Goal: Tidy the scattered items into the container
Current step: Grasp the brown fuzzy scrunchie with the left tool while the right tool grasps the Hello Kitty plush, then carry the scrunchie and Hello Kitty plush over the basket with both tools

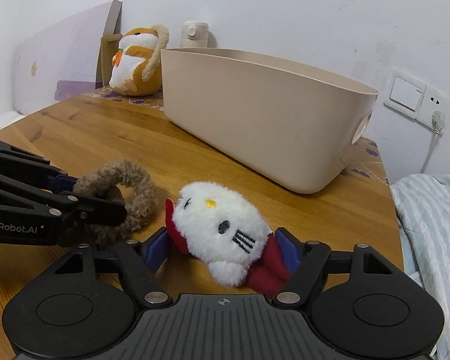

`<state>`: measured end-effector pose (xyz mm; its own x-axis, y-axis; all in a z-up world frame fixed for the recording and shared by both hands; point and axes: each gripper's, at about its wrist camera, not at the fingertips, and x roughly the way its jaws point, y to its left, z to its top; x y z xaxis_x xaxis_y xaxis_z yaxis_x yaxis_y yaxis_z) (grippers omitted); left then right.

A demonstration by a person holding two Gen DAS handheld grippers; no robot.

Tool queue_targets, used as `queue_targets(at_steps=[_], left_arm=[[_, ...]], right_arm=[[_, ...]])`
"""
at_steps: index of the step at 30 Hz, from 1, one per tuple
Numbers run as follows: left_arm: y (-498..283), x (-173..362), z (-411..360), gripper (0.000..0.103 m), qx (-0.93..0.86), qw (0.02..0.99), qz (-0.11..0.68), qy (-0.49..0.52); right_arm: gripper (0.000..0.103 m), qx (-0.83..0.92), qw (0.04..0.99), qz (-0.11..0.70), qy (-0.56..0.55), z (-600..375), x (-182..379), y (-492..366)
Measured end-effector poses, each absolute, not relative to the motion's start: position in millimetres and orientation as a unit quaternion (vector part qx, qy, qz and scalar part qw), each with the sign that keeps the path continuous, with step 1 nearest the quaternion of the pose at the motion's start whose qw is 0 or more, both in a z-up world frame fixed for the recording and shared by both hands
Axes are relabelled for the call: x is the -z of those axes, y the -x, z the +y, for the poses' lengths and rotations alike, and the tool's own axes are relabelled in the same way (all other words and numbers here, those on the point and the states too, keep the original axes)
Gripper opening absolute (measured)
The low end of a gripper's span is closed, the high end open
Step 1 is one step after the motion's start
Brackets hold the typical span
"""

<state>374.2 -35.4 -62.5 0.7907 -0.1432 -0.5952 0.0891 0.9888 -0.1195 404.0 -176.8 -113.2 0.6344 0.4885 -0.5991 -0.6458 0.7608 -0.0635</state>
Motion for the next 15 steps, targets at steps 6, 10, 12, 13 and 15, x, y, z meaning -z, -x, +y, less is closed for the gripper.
queue_targets(at_steps=[6,10,12,13,15], left_arm=[[-368.7,57.3,-25.8,0.018,0.041,0.948,0.312,0.051],[-364.3,54.7,-20.3,0.017,0.037,0.949,0.309,0.058],[-362.2,53.0,-17.2,0.017,0.034,0.949,0.307,0.061],[-361.6,52.0,-15.0,0.017,0.033,0.949,0.306,0.063],[-360.2,49.1,-10.9,0.017,0.031,0.95,0.302,0.067]], right_arm=[[0.036,-0.311,0.896,0.301,0.094,-183.9,107.9,-404.4],[0.031,-0.308,0.897,0.304,0.087,-185.2,108.5,-400.8],[0.031,-0.308,0.898,0.302,0.089,-184.2,108.3,-397.6],[0.031,-0.308,0.899,0.3,0.089,-183.6,107.6,-395.2],[0.031,-0.31,0.901,0.292,0.086,-183.2,104.1,-390.4]])
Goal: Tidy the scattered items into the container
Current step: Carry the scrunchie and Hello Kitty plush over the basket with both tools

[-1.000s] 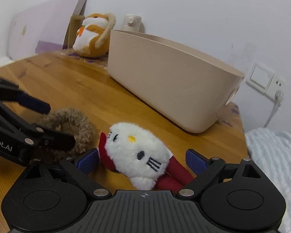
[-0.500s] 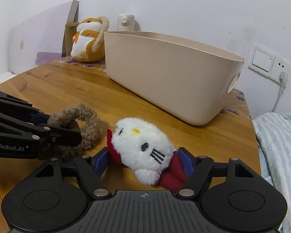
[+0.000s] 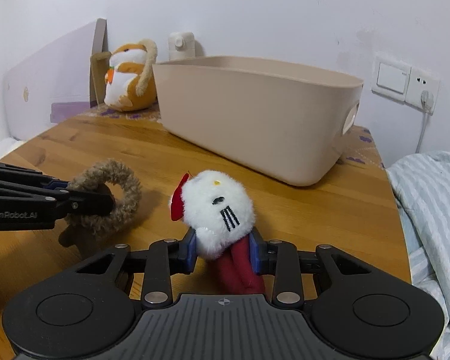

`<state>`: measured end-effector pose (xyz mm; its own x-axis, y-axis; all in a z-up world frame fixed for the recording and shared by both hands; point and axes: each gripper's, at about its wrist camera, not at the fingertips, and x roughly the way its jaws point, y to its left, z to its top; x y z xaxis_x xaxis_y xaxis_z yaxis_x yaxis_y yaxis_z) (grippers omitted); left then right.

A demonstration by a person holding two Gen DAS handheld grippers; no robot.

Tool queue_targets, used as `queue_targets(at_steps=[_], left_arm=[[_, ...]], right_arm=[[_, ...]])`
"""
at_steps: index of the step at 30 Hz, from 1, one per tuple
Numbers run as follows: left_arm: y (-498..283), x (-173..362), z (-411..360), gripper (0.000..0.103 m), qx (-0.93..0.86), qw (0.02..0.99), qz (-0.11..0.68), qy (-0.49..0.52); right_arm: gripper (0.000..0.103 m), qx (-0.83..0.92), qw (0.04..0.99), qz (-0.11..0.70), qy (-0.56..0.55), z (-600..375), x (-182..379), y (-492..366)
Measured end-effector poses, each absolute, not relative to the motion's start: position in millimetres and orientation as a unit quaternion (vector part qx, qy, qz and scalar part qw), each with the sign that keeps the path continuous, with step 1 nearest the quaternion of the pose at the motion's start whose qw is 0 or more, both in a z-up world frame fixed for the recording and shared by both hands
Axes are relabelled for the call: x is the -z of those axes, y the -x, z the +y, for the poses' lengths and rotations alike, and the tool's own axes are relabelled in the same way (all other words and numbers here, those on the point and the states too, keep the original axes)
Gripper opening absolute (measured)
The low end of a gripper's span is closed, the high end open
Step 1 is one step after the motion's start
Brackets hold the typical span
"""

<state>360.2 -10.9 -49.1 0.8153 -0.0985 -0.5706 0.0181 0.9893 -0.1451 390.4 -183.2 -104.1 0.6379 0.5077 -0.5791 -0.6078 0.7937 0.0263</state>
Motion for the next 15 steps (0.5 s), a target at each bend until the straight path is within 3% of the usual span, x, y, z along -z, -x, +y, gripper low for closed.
queue_targets(at_steps=[15], left_arm=[[-348.4,8.8,14.5,0.017,0.01,0.965,0.248,0.081]], right_arm=[[0.031,-0.322,0.917,0.226,0.073,-183.2,43.8,-371.3]])
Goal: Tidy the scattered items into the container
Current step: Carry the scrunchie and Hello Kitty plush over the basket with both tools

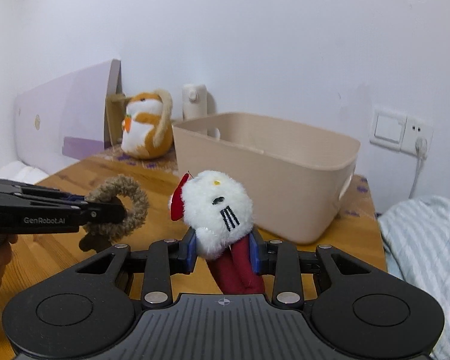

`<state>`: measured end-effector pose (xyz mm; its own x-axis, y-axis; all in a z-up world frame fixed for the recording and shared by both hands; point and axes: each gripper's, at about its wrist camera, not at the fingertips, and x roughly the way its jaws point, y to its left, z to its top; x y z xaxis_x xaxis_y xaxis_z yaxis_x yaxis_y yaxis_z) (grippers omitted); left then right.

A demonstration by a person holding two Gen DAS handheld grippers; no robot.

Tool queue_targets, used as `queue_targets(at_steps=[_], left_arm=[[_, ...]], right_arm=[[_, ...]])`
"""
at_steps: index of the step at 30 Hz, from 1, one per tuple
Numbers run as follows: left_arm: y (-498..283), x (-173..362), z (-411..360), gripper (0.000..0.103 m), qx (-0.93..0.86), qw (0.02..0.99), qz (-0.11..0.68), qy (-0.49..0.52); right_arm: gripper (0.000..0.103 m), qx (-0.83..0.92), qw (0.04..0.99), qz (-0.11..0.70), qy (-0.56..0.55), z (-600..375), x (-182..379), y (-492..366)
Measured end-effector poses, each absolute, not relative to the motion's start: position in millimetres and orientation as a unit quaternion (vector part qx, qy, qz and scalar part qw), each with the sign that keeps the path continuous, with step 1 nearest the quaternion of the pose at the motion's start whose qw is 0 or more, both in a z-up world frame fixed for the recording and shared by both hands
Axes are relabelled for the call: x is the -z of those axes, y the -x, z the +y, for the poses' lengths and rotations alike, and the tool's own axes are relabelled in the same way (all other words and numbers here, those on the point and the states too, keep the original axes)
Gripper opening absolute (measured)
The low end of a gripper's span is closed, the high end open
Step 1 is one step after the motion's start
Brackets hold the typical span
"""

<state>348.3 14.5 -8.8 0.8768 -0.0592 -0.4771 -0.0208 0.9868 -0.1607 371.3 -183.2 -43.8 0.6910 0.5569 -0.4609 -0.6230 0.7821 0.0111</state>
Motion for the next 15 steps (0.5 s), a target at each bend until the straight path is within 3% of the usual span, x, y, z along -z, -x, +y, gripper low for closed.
queue_targets(at_steps=[15], left_arm=[[-375.2,-38.6,30.8,0.017,0.02,0.976,0.199,0.088]], right_arm=[[0.032,-0.297,0.934,0.184,0.07,-166.7,-5.3,-390.1]])
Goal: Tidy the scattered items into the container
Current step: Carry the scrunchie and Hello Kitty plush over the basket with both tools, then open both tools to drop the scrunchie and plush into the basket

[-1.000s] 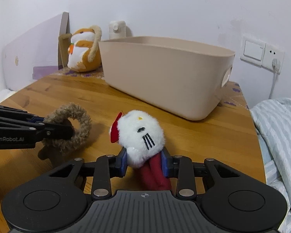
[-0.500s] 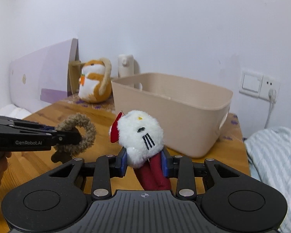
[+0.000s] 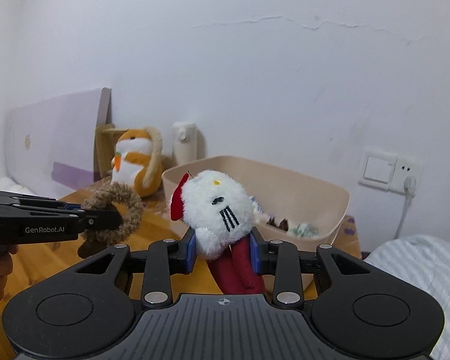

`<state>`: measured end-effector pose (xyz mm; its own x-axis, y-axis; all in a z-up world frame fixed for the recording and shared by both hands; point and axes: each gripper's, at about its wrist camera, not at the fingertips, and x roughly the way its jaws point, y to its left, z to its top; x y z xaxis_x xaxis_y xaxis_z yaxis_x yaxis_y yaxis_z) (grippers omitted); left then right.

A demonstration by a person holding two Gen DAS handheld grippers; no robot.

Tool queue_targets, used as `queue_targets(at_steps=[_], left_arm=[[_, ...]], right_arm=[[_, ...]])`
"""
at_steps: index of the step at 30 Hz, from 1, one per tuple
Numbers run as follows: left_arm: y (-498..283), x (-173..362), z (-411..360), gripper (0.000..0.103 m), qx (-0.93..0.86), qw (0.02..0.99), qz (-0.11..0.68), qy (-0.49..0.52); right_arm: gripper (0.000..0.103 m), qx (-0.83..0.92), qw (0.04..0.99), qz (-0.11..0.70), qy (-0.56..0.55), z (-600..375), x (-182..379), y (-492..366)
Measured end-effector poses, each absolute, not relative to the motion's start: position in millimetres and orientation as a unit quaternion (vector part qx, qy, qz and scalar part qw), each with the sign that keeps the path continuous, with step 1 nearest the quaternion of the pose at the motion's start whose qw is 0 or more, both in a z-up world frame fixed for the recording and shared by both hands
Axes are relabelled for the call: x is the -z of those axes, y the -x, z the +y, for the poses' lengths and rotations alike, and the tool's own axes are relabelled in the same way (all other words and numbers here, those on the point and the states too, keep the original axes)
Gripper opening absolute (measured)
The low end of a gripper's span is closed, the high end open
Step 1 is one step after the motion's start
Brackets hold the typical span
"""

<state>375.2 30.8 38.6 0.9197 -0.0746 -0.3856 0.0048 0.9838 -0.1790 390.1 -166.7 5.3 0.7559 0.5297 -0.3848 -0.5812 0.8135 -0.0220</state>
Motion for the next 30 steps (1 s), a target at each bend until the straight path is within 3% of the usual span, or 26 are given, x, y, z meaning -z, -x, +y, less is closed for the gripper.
queue_targets(at_steps=[17,30], left_arm=[[-454.2,-83.6,2.5,0.017,0.039,0.99,0.135,0.033],[-538.3,-45.4,4.0,0.017,0.027,0.974,0.219,0.053]], right_arm=[[0.033,-0.239,0.958,0.154,0.05,-148.3,-19.0,-457.7],[0.033,-0.187,0.961,0.2,0.041,-133.5,9.8,-514.8]])
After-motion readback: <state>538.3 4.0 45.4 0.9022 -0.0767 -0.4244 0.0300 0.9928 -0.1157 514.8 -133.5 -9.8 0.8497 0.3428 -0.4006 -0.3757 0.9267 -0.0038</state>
